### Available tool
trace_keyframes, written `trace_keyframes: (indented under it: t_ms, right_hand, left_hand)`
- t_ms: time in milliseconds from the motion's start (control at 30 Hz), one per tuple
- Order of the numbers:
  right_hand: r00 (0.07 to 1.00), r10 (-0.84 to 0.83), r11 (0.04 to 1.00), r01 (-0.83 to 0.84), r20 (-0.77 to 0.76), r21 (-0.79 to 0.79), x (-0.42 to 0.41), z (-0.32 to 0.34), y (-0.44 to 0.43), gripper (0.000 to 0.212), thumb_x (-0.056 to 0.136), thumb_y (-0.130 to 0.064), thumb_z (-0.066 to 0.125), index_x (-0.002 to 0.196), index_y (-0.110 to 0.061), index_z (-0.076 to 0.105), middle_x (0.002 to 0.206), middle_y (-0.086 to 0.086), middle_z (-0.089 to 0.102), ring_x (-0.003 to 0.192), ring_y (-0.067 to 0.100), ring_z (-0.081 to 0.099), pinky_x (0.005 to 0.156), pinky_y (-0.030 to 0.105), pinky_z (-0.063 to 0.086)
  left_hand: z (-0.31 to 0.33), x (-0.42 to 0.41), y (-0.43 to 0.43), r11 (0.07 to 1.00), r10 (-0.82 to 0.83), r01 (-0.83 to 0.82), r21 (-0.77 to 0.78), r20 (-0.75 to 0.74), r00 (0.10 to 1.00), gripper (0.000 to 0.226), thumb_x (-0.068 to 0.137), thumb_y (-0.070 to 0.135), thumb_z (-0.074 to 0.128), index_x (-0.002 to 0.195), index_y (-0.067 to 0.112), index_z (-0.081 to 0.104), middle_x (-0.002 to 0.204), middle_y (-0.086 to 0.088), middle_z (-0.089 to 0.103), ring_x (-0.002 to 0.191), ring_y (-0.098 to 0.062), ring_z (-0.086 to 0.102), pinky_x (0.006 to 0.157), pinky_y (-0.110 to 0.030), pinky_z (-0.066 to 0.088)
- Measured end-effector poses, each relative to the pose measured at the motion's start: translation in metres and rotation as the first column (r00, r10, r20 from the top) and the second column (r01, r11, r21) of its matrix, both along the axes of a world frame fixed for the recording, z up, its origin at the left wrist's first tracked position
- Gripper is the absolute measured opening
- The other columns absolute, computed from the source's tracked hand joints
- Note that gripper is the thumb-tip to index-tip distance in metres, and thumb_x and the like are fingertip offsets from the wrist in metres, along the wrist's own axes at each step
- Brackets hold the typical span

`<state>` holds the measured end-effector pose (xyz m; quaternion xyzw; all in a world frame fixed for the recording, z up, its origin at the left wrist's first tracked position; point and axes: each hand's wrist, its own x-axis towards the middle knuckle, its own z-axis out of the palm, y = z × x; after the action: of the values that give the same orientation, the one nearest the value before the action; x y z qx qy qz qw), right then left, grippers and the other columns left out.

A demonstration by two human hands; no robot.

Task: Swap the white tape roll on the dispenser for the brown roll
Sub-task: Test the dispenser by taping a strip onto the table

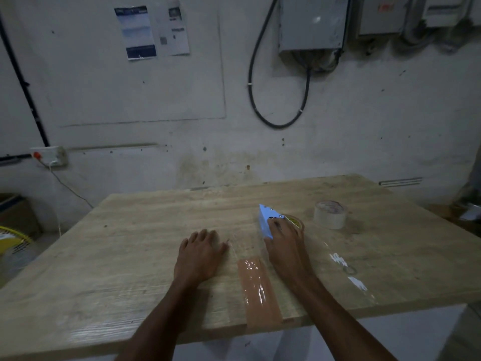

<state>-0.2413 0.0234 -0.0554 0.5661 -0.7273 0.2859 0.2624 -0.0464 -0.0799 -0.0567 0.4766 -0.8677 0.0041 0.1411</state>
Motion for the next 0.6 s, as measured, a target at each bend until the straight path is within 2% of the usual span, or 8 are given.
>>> trace_keyframes:
  t_ms: [67, 167, 367, 500, 600]
  right_hand:
    - [1.0, 0.004, 1.0, -0.004, 0.014, -0.004, -0.002, -0.0021, -0.0015, 0.038, 0.061, -0.002, 0.078, 0.098, -0.003, 0.071, 0.096, 0.01, 0.071, 0.093, 0.034, 0.069, 0.089, 0.039, 0.037]
    - [0.999, -0.007, 0.999, 0.005, 0.045, 0.033, -0.0036, -0.0047, -0.0042, 0.041, 0.065, -0.005, 0.072, 0.105, -0.004, 0.069, 0.1, 0.01, 0.071, 0.098, 0.034, 0.067, 0.091, 0.042, 0.043]
    - [0.999, -0.03, 0.999, 0.029, 0.035, 0.028, -0.0024, -0.0045, -0.0024, 0.045, 0.061, -0.007, 0.077, 0.106, -0.005, 0.07, 0.102, 0.01, 0.072, 0.101, 0.033, 0.068, 0.093, 0.04, 0.034]
    - [0.999, -0.037, 0.999, 0.036, 0.028, 0.04, -0.0015, -0.0057, -0.0026, 0.041, 0.066, -0.012, 0.066, 0.106, -0.007, 0.069, 0.102, 0.01, 0.071, 0.1, 0.033, 0.068, 0.093, 0.041, 0.032]
    - [0.997, -0.049, 0.996, 0.044, 0.055, 0.078, 0.0008, -0.0023, -0.0005, 0.045, 0.062, -0.013, 0.071, 0.107, -0.008, 0.069, 0.102, 0.009, 0.071, 0.099, 0.033, 0.067, 0.093, 0.04, 0.032]
  left_hand:
    - [-0.0006, -0.0001, -0.0004, 1.0, 0.002, -0.001, 0.011, -0.005, 1.0, 0.064, 0.099, 0.063, 0.026, 0.144, 0.021, 0.044, 0.156, -0.006, 0.042, 0.143, -0.026, 0.037, 0.116, -0.044, 0.027]
    - [0.0003, -0.0004, -0.001, 1.0, -0.002, 0.003, 0.017, -0.012, 1.0, 0.064, 0.099, 0.063, 0.026, 0.143, 0.022, 0.045, 0.155, -0.006, 0.042, 0.144, -0.026, 0.036, 0.116, -0.044, 0.026]
    - [-0.001, 0.0011, -0.0016, 0.999, -0.006, 0.007, 0.035, -0.016, 1.0, 0.065, 0.099, 0.064, 0.024, 0.146, 0.022, 0.042, 0.158, -0.006, 0.039, 0.146, -0.026, 0.033, 0.118, -0.044, 0.025]
    - [0.0009, 0.0015, 0.0016, 1.0, 0.0, 0.0, 0.026, -0.009, 1.0, 0.064, 0.1, 0.062, 0.026, 0.146, 0.021, 0.041, 0.157, -0.006, 0.04, 0.145, -0.026, 0.033, 0.116, -0.043, 0.024]
    - [0.0031, 0.0011, 0.0053, 0.999, 0.007, -0.007, 0.035, -0.008, 1.0, 0.064, 0.1, 0.062, 0.025, 0.147, 0.021, 0.041, 0.157, -0.006, 0.04, 0.146, -0.027, 0.033, 0.117, -0.043, 0.024]
